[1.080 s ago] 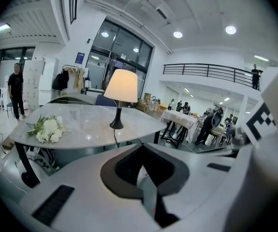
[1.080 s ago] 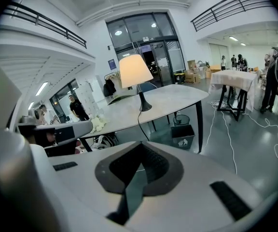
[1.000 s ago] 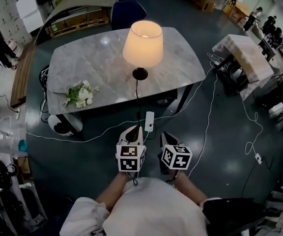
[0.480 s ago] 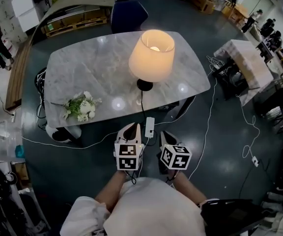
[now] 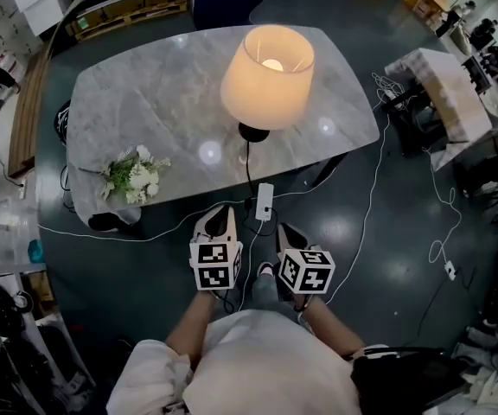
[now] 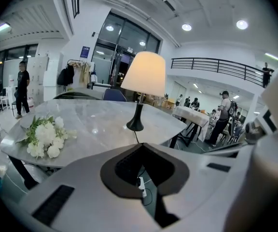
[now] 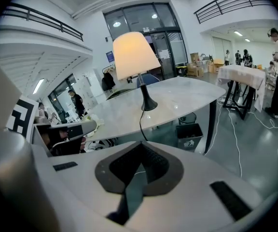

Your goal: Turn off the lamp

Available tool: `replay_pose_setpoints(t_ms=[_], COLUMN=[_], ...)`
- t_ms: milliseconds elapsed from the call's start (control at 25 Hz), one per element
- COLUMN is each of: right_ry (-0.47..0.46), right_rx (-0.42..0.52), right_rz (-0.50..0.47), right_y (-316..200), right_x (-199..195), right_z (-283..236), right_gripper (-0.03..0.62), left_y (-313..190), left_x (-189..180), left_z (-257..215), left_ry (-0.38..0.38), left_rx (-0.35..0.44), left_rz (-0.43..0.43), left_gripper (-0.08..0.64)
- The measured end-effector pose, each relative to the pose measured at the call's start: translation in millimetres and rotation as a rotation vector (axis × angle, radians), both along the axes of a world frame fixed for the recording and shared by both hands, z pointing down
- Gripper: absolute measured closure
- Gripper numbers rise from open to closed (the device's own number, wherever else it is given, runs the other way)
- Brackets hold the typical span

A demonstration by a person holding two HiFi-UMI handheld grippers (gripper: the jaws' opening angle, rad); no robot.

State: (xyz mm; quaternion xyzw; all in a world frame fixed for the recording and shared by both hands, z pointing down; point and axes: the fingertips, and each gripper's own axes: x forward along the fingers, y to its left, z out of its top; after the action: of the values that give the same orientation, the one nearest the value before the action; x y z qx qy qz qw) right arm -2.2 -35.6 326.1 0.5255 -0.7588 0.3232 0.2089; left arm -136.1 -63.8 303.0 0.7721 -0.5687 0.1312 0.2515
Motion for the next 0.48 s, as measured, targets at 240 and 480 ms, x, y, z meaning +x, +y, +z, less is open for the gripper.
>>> replay_pose_setpoints(t_ms=[240,480], right_ry=[-0.013,-0.032], right_rx=[-0.024,-0.065], right_rz=[-0.028,-0.020], right_y=[-12.1,-19.2], right_x=[12.2,25.4], right_z=[14.9,66.7], right_gripper=[0.594,0.593], left_y=[5.8,13.8], left_x=[26.6,48.7], left_z=[19.8,68.0], left_ry=[-0.013,-0.029], left_rx=[-0.055,-0.105], left_rz=[0.024,0.042], left_gripper=[0.551,0.551])
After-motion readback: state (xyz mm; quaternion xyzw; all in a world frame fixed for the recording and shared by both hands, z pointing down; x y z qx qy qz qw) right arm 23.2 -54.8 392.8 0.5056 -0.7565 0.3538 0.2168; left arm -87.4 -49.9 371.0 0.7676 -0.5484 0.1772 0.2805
